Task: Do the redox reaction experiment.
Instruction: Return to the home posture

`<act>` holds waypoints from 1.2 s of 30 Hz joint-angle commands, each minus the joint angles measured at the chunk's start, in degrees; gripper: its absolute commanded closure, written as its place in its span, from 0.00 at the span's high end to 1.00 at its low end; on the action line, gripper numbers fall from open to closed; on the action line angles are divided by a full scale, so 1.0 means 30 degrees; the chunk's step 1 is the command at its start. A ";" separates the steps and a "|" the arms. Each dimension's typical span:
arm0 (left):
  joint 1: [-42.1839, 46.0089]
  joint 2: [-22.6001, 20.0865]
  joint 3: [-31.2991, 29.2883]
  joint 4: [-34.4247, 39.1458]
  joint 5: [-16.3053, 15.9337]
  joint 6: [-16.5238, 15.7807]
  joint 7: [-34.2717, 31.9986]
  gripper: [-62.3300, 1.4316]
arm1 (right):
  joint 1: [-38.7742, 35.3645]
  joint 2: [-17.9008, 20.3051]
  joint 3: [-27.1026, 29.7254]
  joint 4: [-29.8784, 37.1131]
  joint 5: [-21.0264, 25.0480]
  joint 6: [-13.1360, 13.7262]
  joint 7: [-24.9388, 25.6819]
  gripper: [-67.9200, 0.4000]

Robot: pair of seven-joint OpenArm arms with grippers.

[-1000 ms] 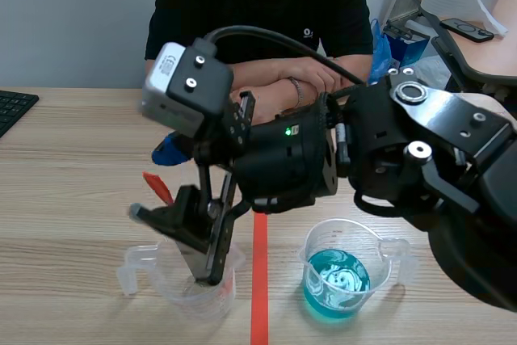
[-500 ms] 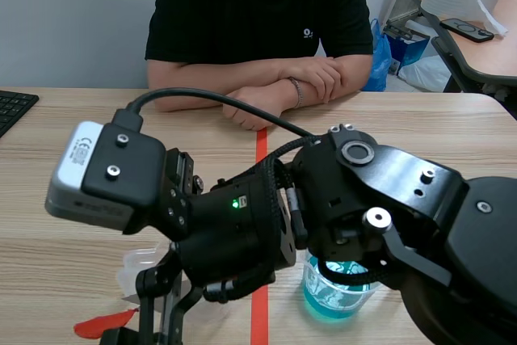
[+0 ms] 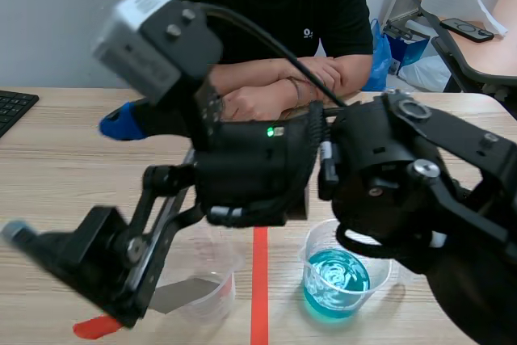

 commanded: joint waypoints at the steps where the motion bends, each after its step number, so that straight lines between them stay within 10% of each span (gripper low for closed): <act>1: 0.0153 -0.0058 -0.0051 0.0117 0.0000 -0.0044 -0.0262 0.07 | -0.0627 0.0189 0.0903 0.0393 0.0036 0.0080 0.0248 1.00; 20: 0.0160 -0.0058 -0.0051 0.0117 0.0000 -0.0044 -0.0262 0.07 | -1.1774 0.0328 1.0914 0.6084 -0.3723 -0.1443 0.0211 1.00; 36: 0.0160 -0.0058 -0.0051 0.0117 0.0000 -0.0044 -0.0262 0.07 | -1.8702 0.2280 1.3274 0.8772 -0.4473 -0.3373 0.2987 1.00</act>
